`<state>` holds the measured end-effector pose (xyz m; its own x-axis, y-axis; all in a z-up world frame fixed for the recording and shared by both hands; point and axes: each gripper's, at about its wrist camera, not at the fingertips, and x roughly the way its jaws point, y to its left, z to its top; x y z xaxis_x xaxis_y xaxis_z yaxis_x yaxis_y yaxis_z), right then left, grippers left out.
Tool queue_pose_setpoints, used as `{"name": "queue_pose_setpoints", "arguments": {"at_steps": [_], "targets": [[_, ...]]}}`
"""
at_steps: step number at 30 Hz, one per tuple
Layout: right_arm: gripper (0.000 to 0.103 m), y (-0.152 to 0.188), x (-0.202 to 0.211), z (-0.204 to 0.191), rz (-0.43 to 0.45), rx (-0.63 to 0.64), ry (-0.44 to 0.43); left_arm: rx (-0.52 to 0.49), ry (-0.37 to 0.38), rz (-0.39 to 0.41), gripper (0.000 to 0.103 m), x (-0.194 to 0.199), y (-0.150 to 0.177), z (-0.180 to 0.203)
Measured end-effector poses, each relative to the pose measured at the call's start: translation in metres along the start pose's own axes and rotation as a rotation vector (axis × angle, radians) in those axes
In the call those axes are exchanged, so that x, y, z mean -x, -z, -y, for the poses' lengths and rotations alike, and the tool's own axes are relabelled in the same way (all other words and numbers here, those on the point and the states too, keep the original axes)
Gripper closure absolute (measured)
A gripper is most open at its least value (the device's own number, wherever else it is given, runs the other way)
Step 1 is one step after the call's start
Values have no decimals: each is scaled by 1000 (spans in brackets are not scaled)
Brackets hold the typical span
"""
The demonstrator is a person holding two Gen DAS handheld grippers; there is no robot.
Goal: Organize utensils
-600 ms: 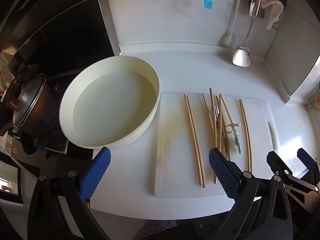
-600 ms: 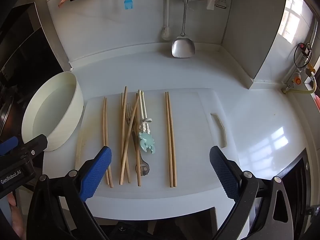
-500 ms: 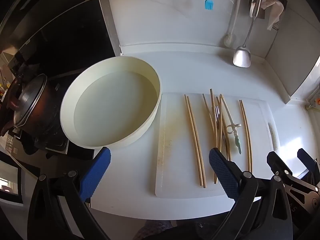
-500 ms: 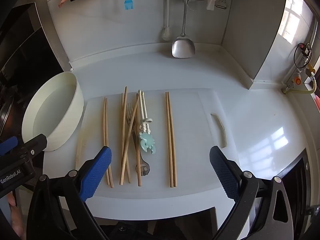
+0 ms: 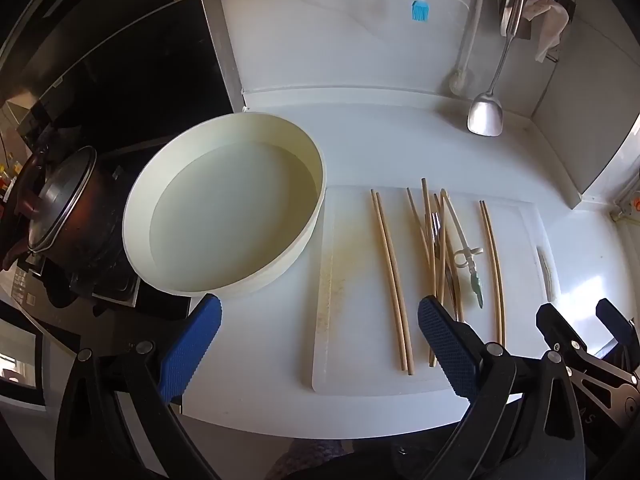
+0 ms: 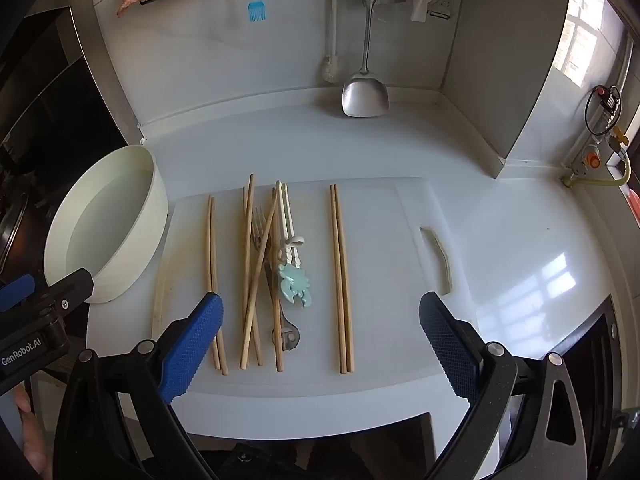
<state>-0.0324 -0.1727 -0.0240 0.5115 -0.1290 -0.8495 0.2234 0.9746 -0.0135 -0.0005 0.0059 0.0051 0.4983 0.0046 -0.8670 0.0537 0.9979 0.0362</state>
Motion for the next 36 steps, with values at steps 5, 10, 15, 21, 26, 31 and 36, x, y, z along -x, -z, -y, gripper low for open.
{"name": "queue_pose_setpoints", "arguments": {"at_steps": [5, 10, 15, 21, 26, 31, 36], "targets": [[9, -2, -1, 2, -1, -2, -1, -4, 1, 4, 6, 0, -1, -3], [9, -2, 1, 2, 1, -4, 0, -2, -3, 7, 6, 1, 1, 1], [9, 0, 0, 2, 2, -1, -2, -1, -4, 7, 6, 1, 1, 1], [9, -1, 1, 1, 1, -3, -3, -3, -4, 5, 6, 0, 2, 2], [9, -2, 1, 4, 0, -4, -4, -3, -3, 4, 6, 0, 1, 2], [9, -1, 1, 3, 0, -6, -5, -2, -4, 4, 6, 0, 1, 3], [9, -2, 1, 3, 2, -6, -4, -3, -4, 4, 6, 0, 1, 3]]}}
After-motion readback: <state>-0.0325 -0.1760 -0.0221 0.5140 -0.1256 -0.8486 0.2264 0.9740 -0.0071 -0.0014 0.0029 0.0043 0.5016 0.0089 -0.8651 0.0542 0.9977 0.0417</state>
